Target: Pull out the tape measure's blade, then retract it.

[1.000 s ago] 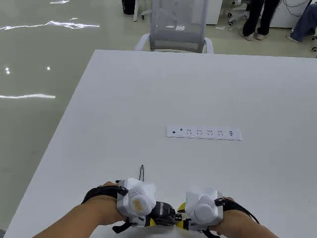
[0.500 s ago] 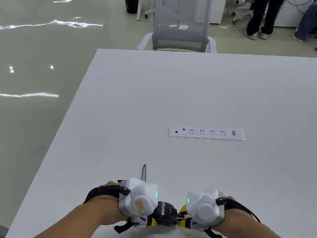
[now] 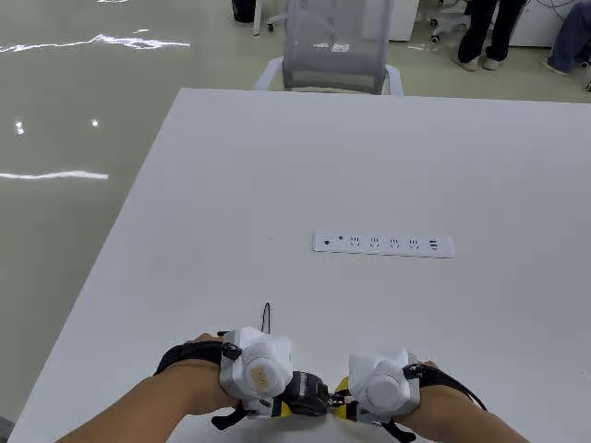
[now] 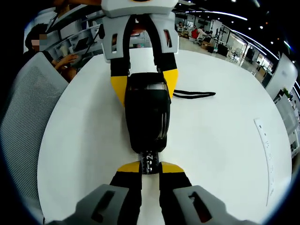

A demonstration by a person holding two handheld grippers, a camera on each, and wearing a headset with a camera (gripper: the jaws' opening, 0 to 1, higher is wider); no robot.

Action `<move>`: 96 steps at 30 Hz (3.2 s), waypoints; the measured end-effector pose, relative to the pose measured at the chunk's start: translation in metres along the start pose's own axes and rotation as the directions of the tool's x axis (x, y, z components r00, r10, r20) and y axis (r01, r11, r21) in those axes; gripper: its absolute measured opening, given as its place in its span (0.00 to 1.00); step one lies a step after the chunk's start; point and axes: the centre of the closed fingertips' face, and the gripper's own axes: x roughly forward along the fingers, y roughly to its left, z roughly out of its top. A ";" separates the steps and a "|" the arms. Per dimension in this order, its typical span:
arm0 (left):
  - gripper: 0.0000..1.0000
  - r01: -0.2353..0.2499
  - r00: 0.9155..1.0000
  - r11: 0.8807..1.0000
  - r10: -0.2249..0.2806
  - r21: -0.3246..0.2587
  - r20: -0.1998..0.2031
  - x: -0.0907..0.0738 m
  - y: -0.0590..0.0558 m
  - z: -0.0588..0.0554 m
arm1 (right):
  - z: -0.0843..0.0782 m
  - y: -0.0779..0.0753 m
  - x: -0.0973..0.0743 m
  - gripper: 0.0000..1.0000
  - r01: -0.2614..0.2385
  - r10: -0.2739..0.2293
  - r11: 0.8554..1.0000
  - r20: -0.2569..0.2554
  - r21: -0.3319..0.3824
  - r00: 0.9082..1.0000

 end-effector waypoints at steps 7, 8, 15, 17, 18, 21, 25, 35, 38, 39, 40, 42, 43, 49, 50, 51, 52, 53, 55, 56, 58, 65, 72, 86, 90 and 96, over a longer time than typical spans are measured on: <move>0.27 0.001 1.000 1.000 -0.001 0.003 -0.001 0.000 0.000 0.000 | -0.002 0.000 -0.002 0.12 -0.001 0.001 1.000 -0.002 0.005 1.000; 0.27 0.002 1.000 1.000 -0.002 0.004 -0.002 0.000 0.000 0.000 | -0.003 0.000 -0.002 0.12 -0.001 0.001 1.000 -0.003 0.002 1.000; 0.27 0.001 1.000 1.000 -0.001 0.011 -0.011 0.000 0.000 -0.001 | -0.007 0.001 -0.005 0.12 0.010 -0.010 1.000 -0.017 -0.002 1.000; 0.27 0.002 1.000 1.000 -0.002 0.012 -0.011 0.000 0.000 -0.001 | -0.008 0.001 -0.005 0.12 0.009 -0.009 1.000 -0.016 0.006 1.000; 0.27 0.002 1.000 1.000 -0.002 0.012 -0.012 0.001 0.000 -0.001 | -0.008 0.001 -0.005 0.12 0.008 -0.008 1.000 -0.018 0.004 1.000; 0.27 0.000 1.000 1.000 0.000 0.011 -0.011 0.001 0.000 -0.001 | -0.008 0.001 -0.005 0.12 -0.006 0.006 1.000 -0.026 -0.005 1.000; 0.27 -0.003 1.000 1.000 0.003 0.014 -0.015 0.001 0.000 -0.001 | -0.008 0.001 -0.006 0.12 -0.003 0.002 1.000 -0.022 -0.011 1.000; 0.27 0.004 1.000 0.999 -0.003 0.032 -0.007 0.001 -0.001 0.000 | -0.011 0.001 -0.007 0.12 -0.021 0.020 1.000 -0.030 -0.014 0.999; 0.27 0.009 1.000 0.999 -0.008 0.034 -0.009 0.001 -0.001 0.000 | -0.011 0.001 -0.007 0.12 -0.019 0.019 1.000 -0.029 -0.008 0.999; 0.27 0.008 1.000 1.000 -0.008 0.029 -0.009 0.001 -0.001 0.000 | -0.012 0.000 -0.008 0.12 -0.016 0.016 1.000 -0.028 -0.008 0.999; 0.27 0.007 1.000 1.000 -0.007 0.030 -0.011 0.001 -0.001 0.000 | -0.012 0.000 -0.008 0.12 -0.015 0.015 1.000 -0.027 -0.007 1.000; 0.26 0.008 1.000 1.000 -0.008 0.030 -0.016 0.001 -0.001 0.000 | -0.013 0.000 -0.009 0.12 -0.014 0.014 1.000 -0.027 -0.002 1.000; 0.26 0.009 1.000 0.999 -0.008 0.033 -0.017 0.001 -0.001 0.000 | -0.014 0.000 -0.009 0.12 -0.014 0.014 1.000 -0.027 -0.001 1.000; 0.27 0.010 1.000 1.000 -0.010 0.025 -0.010 0.001 -0.001 0.000 | -0.015 -0.001 -0.009 0.12 -0.019 0.019 1.000 -0.026 -0.003 0.999; 0.27 0.010 1.000 1.000 -0.009 0.025 -0.010 0.001 -0.001 0.000 | -0.015 -0.001 -0.009 0.12 -0.019 0.019 1.000 -0.026 -0.004 0.999; 0.27 0.009 1.000 1.000 -0.009 0.024 -0.010 0.001 -0.001 0.000 | -0.015 0.000 -0.009 0.12 -0.018 0.018 1.000 -0.027 -0.001 0.999; 0.27 0.009 1.000 1.000 -0.008 0.026 -0.011 0.001 -0.001 0.000 | -0.015 0.000 -0.009 0.12 -0.018 0.018 1.000 -0.026 0.001 0.999; 0.27 0.008 1.000 1.000 -0.008 0.025 -0.011 0.001 -0.001 0.000 | -0.015 0.000 -0.010 0.12 -0.018 0.018 1.000 -0.026 0.002 1.000; 0.27 0.009 1.000 1.000 -0.008 0.024 -0.011 0.002 -0.001 0.000 | -0.016 0.000 -0.010 0.12 -0.017 0.017 1.000 -0.030 0.003 0.999; 0.27 0.009 1.000 1.000 -0.009 0.026 -0.012 0.002 -0.001 0.000 | -0.017 0.000 -0.011 0.12 -0.017 0.017 1.000 -0.033 0.004 0.999; 0.27 0.009 1.000 1.000 -0.009 0.025 -0.012 0.002 -0.001 0.000 | -0.018 -0.001 -0.011 0.12 -0.016 0.016 1.000 -0.034 0.003 0.999; 0.27 0.001 1.000 1.000 0.000 0.019 -0.008 0.002 -0.001 0.000 | -0.022 -0.002 -0.013 0.12 -0.015 0.016 1.000 -0.038 0.002 0.999; 0.27 0.001 1.000 1.000 -0.001 0.013 -0.010 0.002 0.000 0.000 | -0.025 -0.003 -0.015 0.12 -0.014 0.015 1.000 -0.041 0.005 0.999; 0.27 0.005 1.000 1.000 -0.005 0.014 -0.010 0.002 -0.001 0.000 | -0.036 -0.003 -0.024 0.12 -0.006 0.006 1.000 -0.052 0.013 0.999; 0.27 0.005 1.000 1.000 -0.005 0.016 -0.011 0.002 -0.001 0.000 | -0.040 -0.003 -0.027 0.12 -0.005 0.006 1.000 -0.054 0.015 0.999; 0.27 0.005 1.000 1.000 -0.005 0.019 -0.012 0.002 -0.001 0.000 | -0.043 -0.003 -0.029 0.12 -0.004 0.005 1.000 -0.056 0.018 0.998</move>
